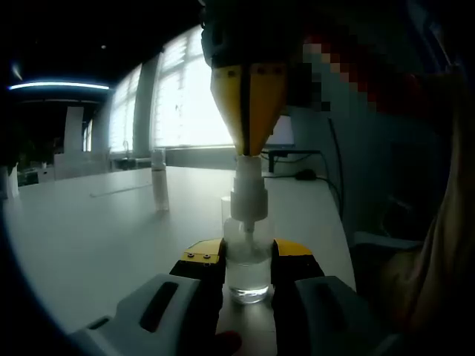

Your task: Clamp pump bottle remove cover press pump head put on cover

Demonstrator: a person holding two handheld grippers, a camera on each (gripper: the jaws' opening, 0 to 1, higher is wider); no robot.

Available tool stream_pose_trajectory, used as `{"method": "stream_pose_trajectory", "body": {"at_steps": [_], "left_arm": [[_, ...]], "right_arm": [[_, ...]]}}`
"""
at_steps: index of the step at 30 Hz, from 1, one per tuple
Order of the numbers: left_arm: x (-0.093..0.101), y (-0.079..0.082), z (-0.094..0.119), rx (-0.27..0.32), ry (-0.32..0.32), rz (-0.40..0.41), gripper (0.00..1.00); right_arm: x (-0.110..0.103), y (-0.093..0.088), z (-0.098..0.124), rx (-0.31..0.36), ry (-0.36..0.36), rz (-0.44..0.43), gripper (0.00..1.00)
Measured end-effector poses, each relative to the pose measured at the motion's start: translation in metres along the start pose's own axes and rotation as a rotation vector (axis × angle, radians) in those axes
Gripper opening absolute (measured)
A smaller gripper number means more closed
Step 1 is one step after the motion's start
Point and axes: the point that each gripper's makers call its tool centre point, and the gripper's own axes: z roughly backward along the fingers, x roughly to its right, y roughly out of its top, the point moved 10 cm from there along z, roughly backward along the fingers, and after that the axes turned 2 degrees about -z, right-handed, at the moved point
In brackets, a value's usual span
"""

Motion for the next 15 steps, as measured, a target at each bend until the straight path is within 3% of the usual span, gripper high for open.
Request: {"method": "stream_pose_trajectory", "body": {"at_steps": [15], "left_arm": [[0.0015,0.0007,-0.0009,0.000,0.002,-0.004,0.15]], "right_arm": [[0.0006,-0.0012,0.0007,0.006,-0.007,0.011,0.00]]}}
